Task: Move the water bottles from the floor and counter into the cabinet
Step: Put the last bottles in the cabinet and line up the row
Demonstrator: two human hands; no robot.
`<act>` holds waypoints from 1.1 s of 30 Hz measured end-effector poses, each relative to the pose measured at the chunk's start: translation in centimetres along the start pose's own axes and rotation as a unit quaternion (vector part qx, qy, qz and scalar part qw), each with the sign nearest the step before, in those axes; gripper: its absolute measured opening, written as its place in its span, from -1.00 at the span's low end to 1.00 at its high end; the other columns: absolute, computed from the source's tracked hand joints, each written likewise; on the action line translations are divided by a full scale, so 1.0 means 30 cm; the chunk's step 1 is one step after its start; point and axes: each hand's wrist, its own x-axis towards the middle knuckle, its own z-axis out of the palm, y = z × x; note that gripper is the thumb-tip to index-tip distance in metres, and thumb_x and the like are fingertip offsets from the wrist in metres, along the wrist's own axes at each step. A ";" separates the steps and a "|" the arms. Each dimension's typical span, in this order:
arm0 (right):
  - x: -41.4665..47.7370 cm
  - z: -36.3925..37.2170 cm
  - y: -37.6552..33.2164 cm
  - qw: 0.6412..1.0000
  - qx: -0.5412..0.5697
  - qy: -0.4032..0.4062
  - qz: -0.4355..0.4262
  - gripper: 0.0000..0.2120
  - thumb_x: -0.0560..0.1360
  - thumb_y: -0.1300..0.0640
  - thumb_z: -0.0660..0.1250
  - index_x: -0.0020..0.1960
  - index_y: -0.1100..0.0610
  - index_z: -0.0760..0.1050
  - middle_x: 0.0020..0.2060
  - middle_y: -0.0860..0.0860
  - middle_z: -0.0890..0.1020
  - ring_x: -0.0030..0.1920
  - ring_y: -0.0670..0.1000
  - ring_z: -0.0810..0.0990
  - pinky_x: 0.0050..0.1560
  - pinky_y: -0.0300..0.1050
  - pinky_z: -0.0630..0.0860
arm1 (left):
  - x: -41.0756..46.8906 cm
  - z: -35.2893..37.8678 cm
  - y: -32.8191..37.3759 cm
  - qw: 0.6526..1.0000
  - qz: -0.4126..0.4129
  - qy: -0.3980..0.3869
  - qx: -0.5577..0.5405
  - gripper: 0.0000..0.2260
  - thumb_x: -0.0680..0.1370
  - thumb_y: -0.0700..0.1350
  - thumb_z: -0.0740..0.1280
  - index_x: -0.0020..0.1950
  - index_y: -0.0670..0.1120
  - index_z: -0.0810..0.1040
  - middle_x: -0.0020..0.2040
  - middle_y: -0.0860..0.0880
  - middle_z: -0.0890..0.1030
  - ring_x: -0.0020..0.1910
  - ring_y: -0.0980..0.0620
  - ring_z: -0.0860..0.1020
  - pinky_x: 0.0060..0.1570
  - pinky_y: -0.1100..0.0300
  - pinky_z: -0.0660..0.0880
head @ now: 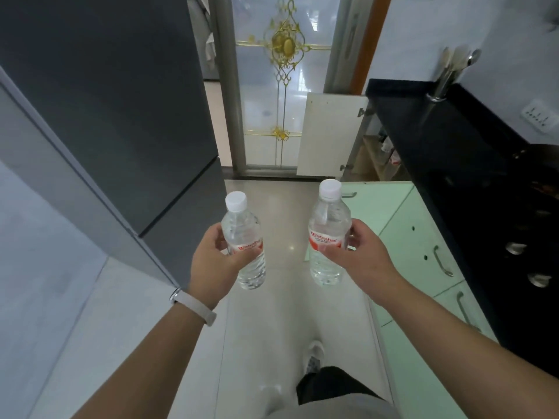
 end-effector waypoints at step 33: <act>1.372 0.023 0.004 0.993 0.053 0.047 0.091 -0.53 0.28 -0.05 0.59 0.09 0.09 0.53 -0.03 -0.05 0.66 0.00 -0.04 0.64 0.08 0.02 0.61 | 1.391 0.370 0.084 0.994 -0.035 -0.081 0.056 -0.49 0.27 0.00 0.66 0.17 0.05 0.61 0.06 0.05 0.71 0.06 0.01 0.68 0.16 -0.10 0.59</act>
